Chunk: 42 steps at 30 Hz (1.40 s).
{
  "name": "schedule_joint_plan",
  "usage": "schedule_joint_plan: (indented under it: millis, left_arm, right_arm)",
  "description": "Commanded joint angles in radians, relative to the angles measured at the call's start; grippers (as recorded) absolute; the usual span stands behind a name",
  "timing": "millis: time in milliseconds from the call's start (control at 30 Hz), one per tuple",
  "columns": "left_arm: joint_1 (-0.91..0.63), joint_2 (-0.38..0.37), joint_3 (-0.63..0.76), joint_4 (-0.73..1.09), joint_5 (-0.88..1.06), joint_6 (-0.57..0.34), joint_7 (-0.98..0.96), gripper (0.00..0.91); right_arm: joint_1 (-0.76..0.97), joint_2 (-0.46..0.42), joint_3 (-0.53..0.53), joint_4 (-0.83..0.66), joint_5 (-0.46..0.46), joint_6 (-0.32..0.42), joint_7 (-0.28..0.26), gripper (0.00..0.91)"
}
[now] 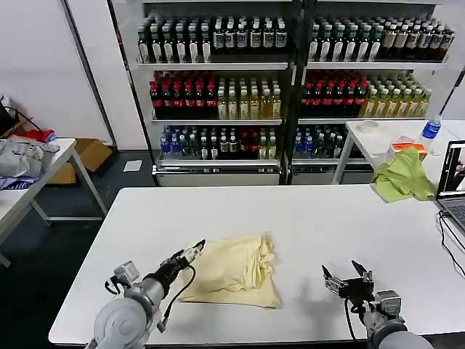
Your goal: Fold and organize the clothes.
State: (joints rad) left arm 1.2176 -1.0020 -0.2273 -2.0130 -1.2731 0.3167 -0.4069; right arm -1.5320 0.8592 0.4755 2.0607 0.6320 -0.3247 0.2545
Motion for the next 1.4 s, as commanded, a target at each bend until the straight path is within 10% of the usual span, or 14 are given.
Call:
schedule_joint_plan:
  millis: [33,800,900,967,1400]
  left_arm:
    - [0.091,0.018,-0.028,0.027,0.076,0.028,0.025,0.907]
    - [-0.001,-0.082,0.034,0.064,-0.002,0.022,0.054,0.907]
    - [-0.014,-0.083,0.029,0.084,-0.014,0.007,0.053,0.212]
    - [-0.016,-0.083,0.025,0.087,-0.03,-0.002,0.056,0.071]
    - [-0.023,-0.101,0.019,0.105,-0.078,-0.017,0.071,0.04]
  right_arm:
    - [-0.004,-0.004,0.003,0.004,0.0,0.002,-0.001,0.907]
    - [-0.019,-0.015,0.028,0.014,0.006,0.0,0.002,0.907]
    - [-0.02,-0.015,0.03,0.014,0.006,0.0,0.002,0.907]
    - [-0.021,-0.015,0.032,0.014,0.006,0.0,0.003,0.907]
    - [-0.021,-0.011,0.036,0.018,0.005,-0.004,0.006,0.907]
